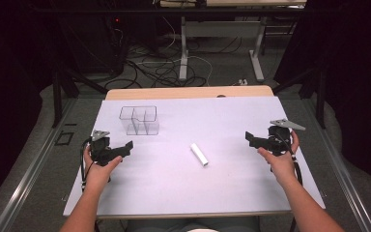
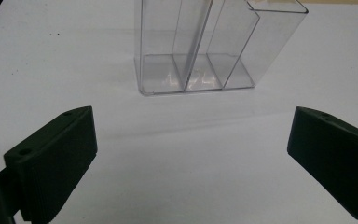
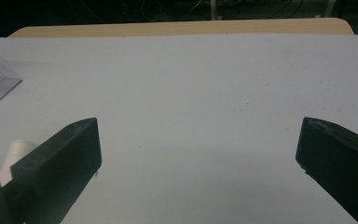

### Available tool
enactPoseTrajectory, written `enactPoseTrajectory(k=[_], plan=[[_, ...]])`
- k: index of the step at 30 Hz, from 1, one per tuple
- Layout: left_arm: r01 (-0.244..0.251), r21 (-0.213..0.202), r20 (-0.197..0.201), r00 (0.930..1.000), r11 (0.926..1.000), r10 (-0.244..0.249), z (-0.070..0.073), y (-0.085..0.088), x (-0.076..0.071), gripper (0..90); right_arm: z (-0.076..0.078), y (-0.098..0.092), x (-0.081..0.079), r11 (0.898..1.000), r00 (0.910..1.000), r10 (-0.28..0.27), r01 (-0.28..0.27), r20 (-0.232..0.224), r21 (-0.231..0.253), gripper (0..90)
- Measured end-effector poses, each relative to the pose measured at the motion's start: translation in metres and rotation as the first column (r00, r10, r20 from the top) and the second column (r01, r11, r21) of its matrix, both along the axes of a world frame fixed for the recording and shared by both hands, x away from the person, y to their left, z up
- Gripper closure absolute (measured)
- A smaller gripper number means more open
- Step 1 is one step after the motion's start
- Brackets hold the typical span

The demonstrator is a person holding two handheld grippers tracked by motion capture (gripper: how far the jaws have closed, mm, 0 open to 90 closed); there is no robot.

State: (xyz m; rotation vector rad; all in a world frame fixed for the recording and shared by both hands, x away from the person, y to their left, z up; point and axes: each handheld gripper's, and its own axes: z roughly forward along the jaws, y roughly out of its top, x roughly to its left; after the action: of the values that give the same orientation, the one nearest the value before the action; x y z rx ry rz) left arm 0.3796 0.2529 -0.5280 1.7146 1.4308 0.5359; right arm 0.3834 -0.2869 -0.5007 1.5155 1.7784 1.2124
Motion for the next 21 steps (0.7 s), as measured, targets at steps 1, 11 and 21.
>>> enactPoseTrajectory(k=[1, 11, 21], plan=[[0.000, -0.003, 0.002, 1.0000, 1.0000, 0.000, 0.001, 0.000, 0.000, 1.4, 0.000, 0.000, 0.000, 1.000, 1.0000, 0.000, 0.000, 0.000, 0.000, 0.0], [-0.001, 0.004, 0.010, 0.9999, 1.0000, 0.001, 0.006, 0.001, 0.000, 1.7, -0.008, 0.000, 0.002, 1.000, 1.0000, -0.002, 0.002, 0.006, -0.023, 0.0], [-0.002, 0.004, 0.045, 0.9990, 1.0000, 0.002, 0.012, 0.000, -0.002, 2.4, -0.012, 0.001, 0.002, 0.999, 1.0000, 0.004, -0.004, 0.005, -0.036, 2.7]])
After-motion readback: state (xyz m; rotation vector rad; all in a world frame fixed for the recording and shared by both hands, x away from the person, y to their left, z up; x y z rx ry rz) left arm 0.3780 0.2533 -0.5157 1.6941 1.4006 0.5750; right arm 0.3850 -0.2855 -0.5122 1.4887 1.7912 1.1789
